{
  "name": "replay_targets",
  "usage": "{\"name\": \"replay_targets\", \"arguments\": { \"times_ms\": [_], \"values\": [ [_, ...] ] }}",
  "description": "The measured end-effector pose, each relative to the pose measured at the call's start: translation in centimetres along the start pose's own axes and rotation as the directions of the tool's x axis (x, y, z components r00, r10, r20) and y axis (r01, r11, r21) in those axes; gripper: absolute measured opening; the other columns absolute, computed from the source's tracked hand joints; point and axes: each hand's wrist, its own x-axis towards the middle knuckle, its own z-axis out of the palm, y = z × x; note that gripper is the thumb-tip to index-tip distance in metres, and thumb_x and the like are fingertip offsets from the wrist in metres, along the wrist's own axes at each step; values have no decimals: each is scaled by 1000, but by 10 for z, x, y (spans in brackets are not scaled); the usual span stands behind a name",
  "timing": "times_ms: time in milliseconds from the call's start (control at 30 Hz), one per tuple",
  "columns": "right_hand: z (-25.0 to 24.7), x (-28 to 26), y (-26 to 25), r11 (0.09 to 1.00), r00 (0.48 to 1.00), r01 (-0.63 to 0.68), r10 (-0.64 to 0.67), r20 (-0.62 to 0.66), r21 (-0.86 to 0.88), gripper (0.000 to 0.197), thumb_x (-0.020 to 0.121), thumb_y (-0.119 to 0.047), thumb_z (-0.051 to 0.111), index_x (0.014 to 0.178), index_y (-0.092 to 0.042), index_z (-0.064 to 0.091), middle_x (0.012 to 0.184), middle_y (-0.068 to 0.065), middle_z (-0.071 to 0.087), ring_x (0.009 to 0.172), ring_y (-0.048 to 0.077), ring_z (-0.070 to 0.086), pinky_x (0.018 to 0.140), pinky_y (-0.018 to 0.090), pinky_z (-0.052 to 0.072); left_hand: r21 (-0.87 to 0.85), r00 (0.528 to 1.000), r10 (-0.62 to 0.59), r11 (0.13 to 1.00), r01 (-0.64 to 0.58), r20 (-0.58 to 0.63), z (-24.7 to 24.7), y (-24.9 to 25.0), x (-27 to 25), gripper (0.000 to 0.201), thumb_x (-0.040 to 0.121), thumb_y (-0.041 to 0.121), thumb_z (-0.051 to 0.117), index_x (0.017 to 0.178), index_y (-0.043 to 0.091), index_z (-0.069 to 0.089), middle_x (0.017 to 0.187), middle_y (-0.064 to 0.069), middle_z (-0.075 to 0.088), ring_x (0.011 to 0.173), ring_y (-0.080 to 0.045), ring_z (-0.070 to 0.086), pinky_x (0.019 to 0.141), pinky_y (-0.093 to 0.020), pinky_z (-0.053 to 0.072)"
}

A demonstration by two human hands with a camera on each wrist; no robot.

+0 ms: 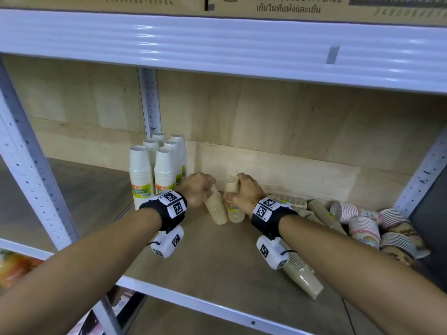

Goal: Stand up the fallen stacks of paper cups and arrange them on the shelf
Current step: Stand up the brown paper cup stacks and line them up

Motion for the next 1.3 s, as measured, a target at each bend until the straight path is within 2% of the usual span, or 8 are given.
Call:
{"name": "replay_targets", "arguments": {
  "times_ms": [167, 300, 400, 533, 733, 967, 1133, 1300],
  "values": [
    [6, 3, 4, 995, 999, -37, 33, 38, 91, 47, 72, -39, 72, 108, -19, 50, 101, 1, 65, 90, 24, 63, 78, 43, 56, 37, 1000, 21, 999, -22, 19, -9, 10, 7, 13, 92, 7, 54, 95, 19, 53, 96, 2, 47, 89, -15, 45, 68, -19, 41],
    [10, 0, 9, 993, 996, -48, 39, 80, 107, 40, 74, -33, 70, 105, -19, 49, 96, 2, 64, 89, 25, 63, 76, 42, 55, 88, 999, 3, 996, -7, 45, -9, 13, 7, 17, 92, 14, 57, 106, 16, 66, 102, 4, 54, 98, -17, 53, 91, -34, 49],
    [11, 1, 11, 994, 996, -56, 48, 78, 99, 34, 77, -31, 67, 103, -19, 50, 93, 2, 64, 88, 25, 63, 75, 41, 55, 86, 999, 11, 996, -15, 48, -6, 16, 7, 4, 92, 13, 56, 94, 17, 57, 101, 0, 54, 91, -14, 49, 86, -32, 48],
    [6, 4, 7, 993, 995, -68, 61, 80, 93, 46, 82, -31, 67, 123, -18, 50, 108, 3, 64, 98, 25, 63, 82, 38, 55, 68, 999, 7, 998, -10, 43, -4, 19, 6, 28, 94, 16, 56, 121, 10, 65, 122, -6, 64, 111, -22, 59, 92, -31, 47],
    [-5, 13, 2, 999, 998, -19, 17, 66, 28, 40, 88, -27, 65, 126, -15, 60, 124, 6, 64, 110, 24, 61, 83, 24, 46, 100, 998, 32, 994, -37, 57, -2, 20, 12, 9, 93, 13, 54, 90, 20, 48, 95, 0, 50, 87, -14, 44, 78, -28, 41],
    [-2, 7, -2, 999, 998, -38, 38, 43, 6, 37, 89, -25, 62, 125, -17, 61, 125, 6, 63, 114, 25, 59, 95, 35, 51, 134, 998, 17, 991, -26, 68, -2, 21, 19, 24, 96, 18, 54, 112, 4, 66, 109, -6, 62, 103, -22, 58, 85, -30, 45],
    [-2, 6, -5, 998, 998, -55, 55, 29, 0, 33, 88, -25, 62, 121, -19, 62, 119, 4, 65, 107, 24, 62, 91, 35, 53, 95, 995, -20, 995, 10, 98, -5, 18, 24, 45, 93, 25, 62, 137, 18, 55, 134, -3, 58, 121, -20, 54, 89, -24, 41],
    [-2, 6, -5, 999, 999, -46, 46, 22, -3, 32, 88, -23, 62, 119, -16, 63, 120, 4, 64, 109, 24, 61, 91, 32, 51, 108, 992, -19, 994, 5, 128, -7, 13, 26, 43, 90, 20, 66, 132, 18, 59, 134, -1, 58, 120, -18, 54, 89, -25, 43]
  ]
}}
